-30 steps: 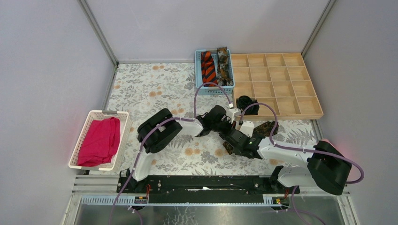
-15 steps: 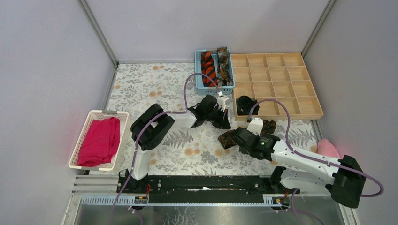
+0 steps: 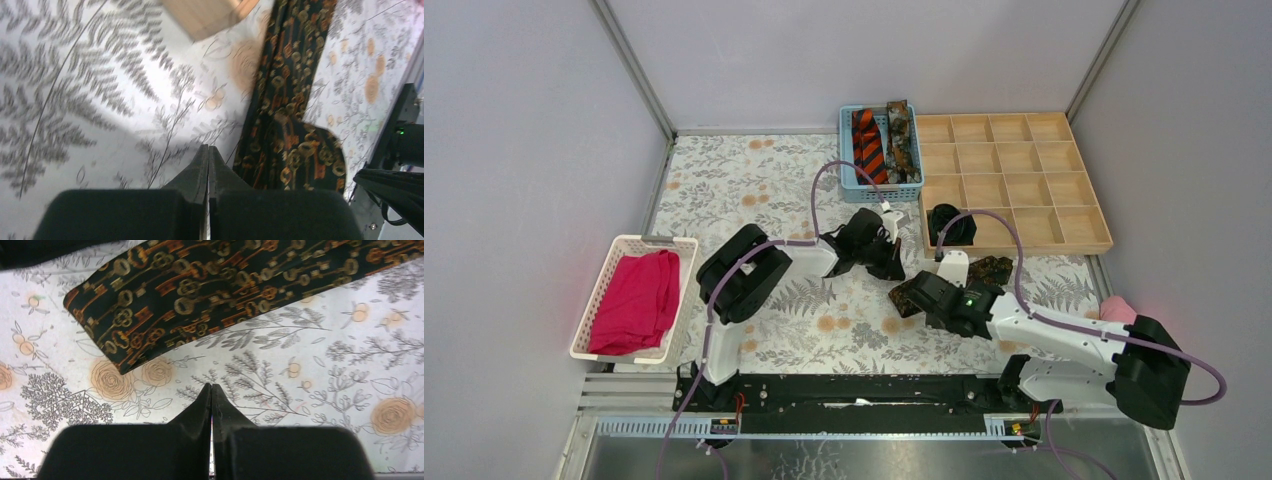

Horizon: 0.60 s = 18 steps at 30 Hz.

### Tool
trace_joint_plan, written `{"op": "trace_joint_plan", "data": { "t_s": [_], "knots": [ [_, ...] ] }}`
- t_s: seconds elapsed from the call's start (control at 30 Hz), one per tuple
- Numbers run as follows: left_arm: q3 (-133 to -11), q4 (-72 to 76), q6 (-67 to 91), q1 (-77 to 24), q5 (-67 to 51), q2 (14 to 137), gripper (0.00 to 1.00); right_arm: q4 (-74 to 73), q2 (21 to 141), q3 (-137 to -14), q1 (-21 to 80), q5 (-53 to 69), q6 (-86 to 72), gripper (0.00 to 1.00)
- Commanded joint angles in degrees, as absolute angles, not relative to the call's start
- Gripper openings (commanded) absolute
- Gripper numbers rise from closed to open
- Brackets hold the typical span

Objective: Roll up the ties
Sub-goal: Roll the tie at the center of the board.

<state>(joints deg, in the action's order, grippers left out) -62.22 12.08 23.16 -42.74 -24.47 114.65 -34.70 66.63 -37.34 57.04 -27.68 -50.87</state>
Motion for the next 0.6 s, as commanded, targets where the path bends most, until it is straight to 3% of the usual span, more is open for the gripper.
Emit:
{"op": "trace_joint_plan", "data": {
  "t_s": [0.0,0.57],
  "knots": [
    [-60.0,9.6,23.1,-42.1,-19.1,113.0,0.00,-28.4,70.5,-37.7,59.4,-24.9,-48.7,0.00],
    [-54.0,16.1,25.7,-43.0,-26.4,110.6,0.00,-17.4,90.3,-40.3,60.5,-26.5,-47.9,0.00]
  ]
}}
